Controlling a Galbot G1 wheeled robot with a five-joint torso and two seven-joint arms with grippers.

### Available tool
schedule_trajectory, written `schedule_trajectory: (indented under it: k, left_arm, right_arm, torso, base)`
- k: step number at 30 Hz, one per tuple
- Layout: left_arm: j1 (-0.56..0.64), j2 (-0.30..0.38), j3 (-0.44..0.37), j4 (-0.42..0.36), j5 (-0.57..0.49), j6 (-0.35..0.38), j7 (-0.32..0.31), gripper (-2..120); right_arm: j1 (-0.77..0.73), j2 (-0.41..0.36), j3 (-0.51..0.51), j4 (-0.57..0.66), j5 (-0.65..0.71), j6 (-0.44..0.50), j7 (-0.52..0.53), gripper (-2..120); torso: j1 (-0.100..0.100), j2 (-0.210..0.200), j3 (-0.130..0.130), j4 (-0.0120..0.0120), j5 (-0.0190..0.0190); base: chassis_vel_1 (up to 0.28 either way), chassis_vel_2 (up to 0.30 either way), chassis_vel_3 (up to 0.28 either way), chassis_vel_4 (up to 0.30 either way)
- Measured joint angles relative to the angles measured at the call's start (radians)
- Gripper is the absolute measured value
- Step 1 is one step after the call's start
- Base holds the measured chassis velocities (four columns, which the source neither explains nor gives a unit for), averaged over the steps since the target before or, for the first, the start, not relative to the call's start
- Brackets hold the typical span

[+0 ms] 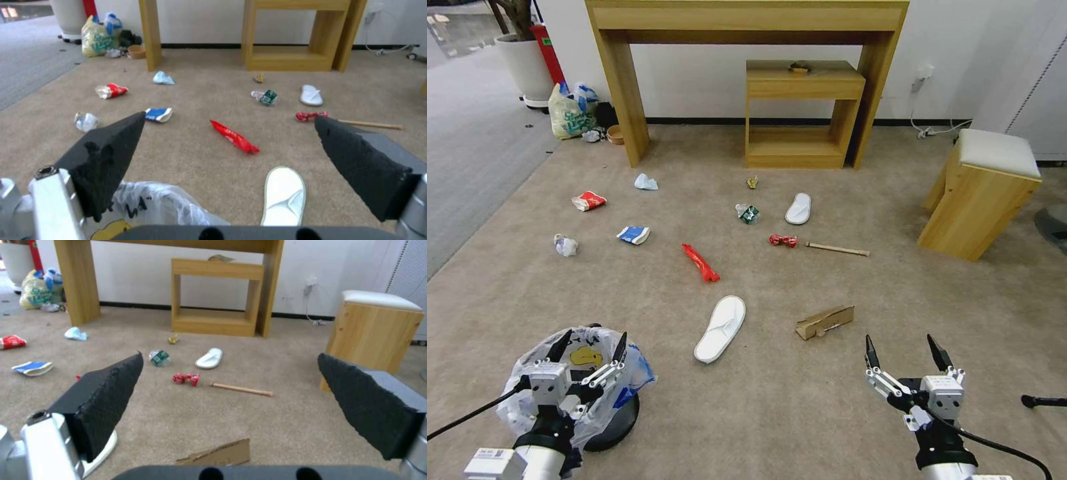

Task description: Pick up the trash bin and place the garbage on the floor into it.

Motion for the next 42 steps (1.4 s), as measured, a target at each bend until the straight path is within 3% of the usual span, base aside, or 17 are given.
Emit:
schedule_trajectory:
  k: [9,17,20,25,28,29,32,33,36,37,39,42]
  left_arm:
    - [0.0,0.006,-0.01,0.011,-0.005,0.02,-0.002,100]
    - [-0.007,0.082,-0.069,0.015,-0.064,0.102,-0.002,100]
    - [-0.047,0.189,-0.131,0.066,-0.142,0.164,-0.018,100]
    - [-0.078,0.284,-0.21,0.132,-0.223,0.214,-0.017,100]
    - [-0.08,0.38,-0.317,0.192,-0.327,0.291,0.05,100]
    - [-0.08,0.38,-0.317,0.192,-0.327,0.291,0.05,100]
    - [-0.068,0.482,-0.399,0.259,-0.388,0.387,0.154,100]
    - [-0.068,0.482,-0.399,0.259,-0.388,0.387,0.154,100]
    - [-0.056,0.594,-0.409,0.317,-0.439,0.489,0.163,100]
    - [-0.056,0.594,-0.409,0.317,-0.439,0.489,0.163,100]
    - [-0.045,0.651,-0.411,0.341,-0.465,0.567,0.182,100]
    - [-0.042,0.697,-0.41,0.368,-0.49,0.627,0.207,100]
  right_arm:
    - [0.023,0.002,0.012,0.001,0.004,-0.02,0.001,100]
    - [0.055,0.007,0.041,0.003,0.026,-0.051,-0.009,100]
    - [0.067,0.02,0.076,0.004,0.039,-0.059,-0.034,100]
    - [0.065,0.024,0.103,0.002,0.057,-0.06,-0.053,100]
    - [0.056,0.018,0.115,-0.001,0.072,-0.054,-0.059,100]
    - [0.056,0.018,0.115,-0.001,0.072,-0.054,-0.059,100]
    - [0.058,0.02,0.115,-0.015,0.073,-0.04,-0.062,100]
    - [0.058,0.02,0.115,-0.015,0.073,-0.04,-0.062,100]
    - [0.062,0.02,0.111,-0.034,0.073,-0.033,-0.065,100]
    - [0.062,0.02,0.111,-0.034,0.073,-0.033,-0.065,100]
    - [0.064,0.023,0.109,-0.05,0.072,-0.025,-0.065,100]
    - [0.06,0.025,0.107,-0.063,0.072,-0.016,-0.065,100]
  torso:
    - [0.0,0.0,0.0,0.0,0.0]
    - [0.0,0.0,0.0,0.0001,0.0]
    - [0.0,0.0,0.0,-0.0002,-0.0001]
    - [0.0,0.0,0.0,-0.0002,-0.0005]
    - [0.0,0.0,0.0,0.0001,-0.0004]
    - [0.0,0.0,0.0,0.0001,-0.0004]
    - [0.0,0.0,0.0,0.0002,-0.0002]
    - [0.0,0.0,0.0,0.0002,-0.0002]
    - [0.0,0.0,0.0,-0.0001,-0.0004]
    - [0.0,0.0,0.0,-0.0001,-0.0004]
    - [0.0,0.0,0.0,-0.0001,-0.0001]
    - [0.0,0.0,0.0,0.0002,-0.0002]
  base:
    - [0.0,0.0,0.0,0.0]
    - [0.0,0.0,0.0,0.0]
    - [0.0,0.0,0.0,0.0]
    - [0.0,0.0,0.0,0.0]
    - [0.0,0.0,0.0,0.0]
    - [0.0,0.0,0.0,0.0]
    - [0.0,0.0,0.0,0.0]
    - [0.0,0.0,0.0,0.0]
    - [0.0,0.0,0.0,0.0]
    - [0.0,0.0,0.0,0.0]
    - [0.0,0.0,0.0,0.0]
    - [0.0,0.0,0.0,0.0]
